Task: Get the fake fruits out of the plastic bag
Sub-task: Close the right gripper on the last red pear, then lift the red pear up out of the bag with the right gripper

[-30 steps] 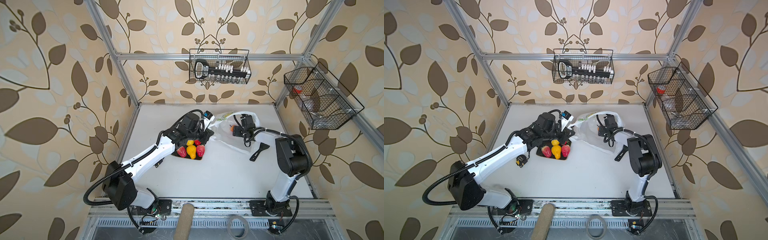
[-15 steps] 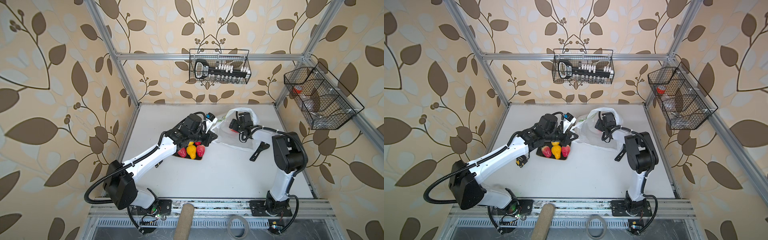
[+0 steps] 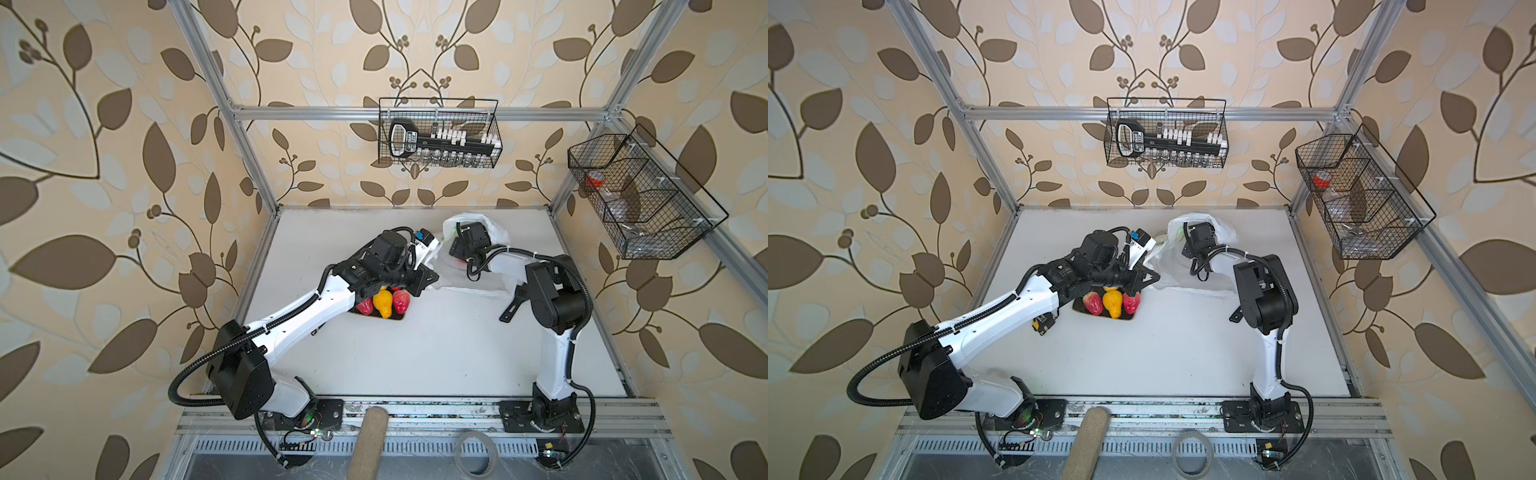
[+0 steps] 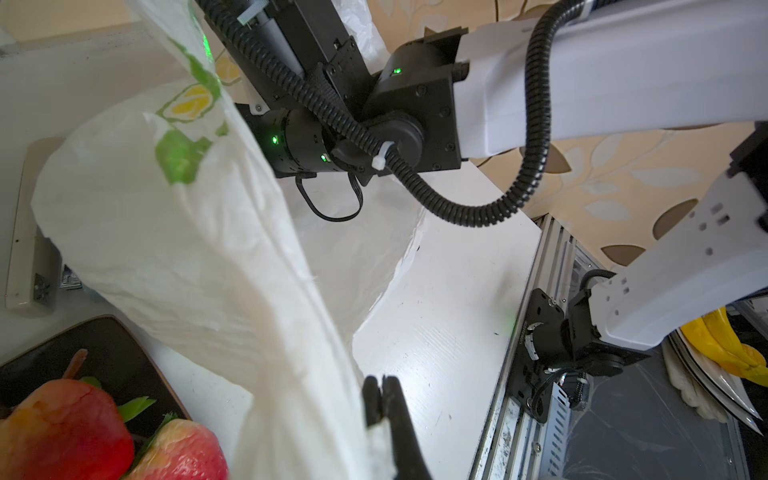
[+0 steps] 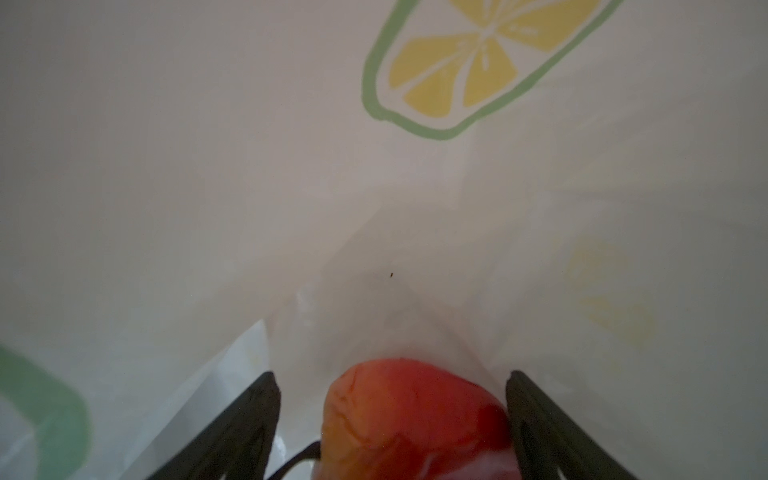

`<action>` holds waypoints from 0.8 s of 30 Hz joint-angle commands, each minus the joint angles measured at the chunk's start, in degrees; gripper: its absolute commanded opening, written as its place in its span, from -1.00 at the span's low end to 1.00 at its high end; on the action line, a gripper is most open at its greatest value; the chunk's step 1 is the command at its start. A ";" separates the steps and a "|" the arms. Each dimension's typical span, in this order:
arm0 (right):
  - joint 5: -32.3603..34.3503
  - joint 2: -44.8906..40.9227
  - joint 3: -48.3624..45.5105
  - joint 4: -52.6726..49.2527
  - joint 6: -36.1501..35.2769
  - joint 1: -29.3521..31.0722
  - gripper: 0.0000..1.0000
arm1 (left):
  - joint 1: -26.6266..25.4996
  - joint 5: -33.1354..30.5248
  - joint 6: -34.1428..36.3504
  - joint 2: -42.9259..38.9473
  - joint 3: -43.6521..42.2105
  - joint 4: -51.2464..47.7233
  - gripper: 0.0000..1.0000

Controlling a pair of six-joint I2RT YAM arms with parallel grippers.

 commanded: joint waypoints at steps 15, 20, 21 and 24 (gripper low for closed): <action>3.63 5.84 4.43 -7.90 -7.16 1.30 0.67 | -0.58 -3.06 -0.21 -2.98 0.09 1.40 -1.00; 4.10 6.05 4.43 -8.01 -8.88 1.80 0.44 | -0.53 -4.09 -0.22 -3.20 0.23 1.18 -1.00; 4.19 5.81 4.41 -8.01 -9.20 1.87 0.38 | -0.58 -4.40 -0.23 -3.25 0.24 1.17 -1.00; 4.82 4.43 3.96 -7.81 -9.97 2.34 0.25 | -0.53 -5.24 -0.22 -3.25 0.18 1.14 -1.00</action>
